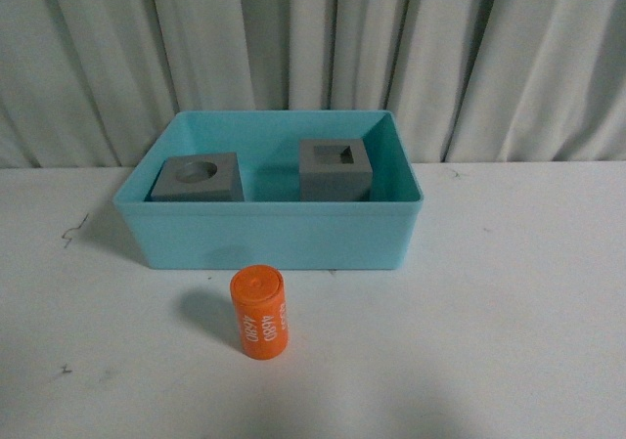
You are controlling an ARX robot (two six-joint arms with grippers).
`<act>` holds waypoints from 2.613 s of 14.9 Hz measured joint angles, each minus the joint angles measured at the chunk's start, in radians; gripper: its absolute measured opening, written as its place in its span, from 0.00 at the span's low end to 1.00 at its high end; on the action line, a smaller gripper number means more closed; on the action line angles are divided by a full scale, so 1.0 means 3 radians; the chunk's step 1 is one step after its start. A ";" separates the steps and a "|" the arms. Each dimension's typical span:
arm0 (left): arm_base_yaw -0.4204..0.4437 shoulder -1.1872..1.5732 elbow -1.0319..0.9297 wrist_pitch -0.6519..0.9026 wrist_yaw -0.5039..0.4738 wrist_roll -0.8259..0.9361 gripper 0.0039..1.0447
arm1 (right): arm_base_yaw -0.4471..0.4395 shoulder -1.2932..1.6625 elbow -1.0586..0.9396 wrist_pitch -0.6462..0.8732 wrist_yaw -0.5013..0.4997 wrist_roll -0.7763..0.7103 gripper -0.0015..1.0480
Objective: Place gray and orange parts in blue box
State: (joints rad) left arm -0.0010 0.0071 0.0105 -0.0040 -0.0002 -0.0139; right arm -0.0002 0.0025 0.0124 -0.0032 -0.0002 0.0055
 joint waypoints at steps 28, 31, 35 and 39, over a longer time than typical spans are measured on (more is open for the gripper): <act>0.0000 0.0000 0.0000 0.0003 0.0000 0.0004 0.94 | 0.0952 0.5470 0.2715 0.0362 -0.1751 -0.1405 0.94; 0.0000 0.0000 0.0000 0.0003 0.0000 0.0004 0.94 | 0.1352 0.6087 0.3278 0.0282 -0.1562 -0.1617 0.94; 0.0000 0.0000 0.0000 0.0003 0.0001 0.0004 0.94 | 0.1628 0.6519 0.3652 0.0215 -0.1413 -0.1680 0.94; 0.0000 0.0000 0.0000 0.0003 0.0001 0.0004 0.94 | 0.1787 0.6781 0.3960 0.0160 -0.1287 -0.1671 0.94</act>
State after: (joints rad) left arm -0.0010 0.0071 0.0105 -0.0032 0.0002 -0.0128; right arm 0.5358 2.0369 1.2003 0.0448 -0.3862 -0.4957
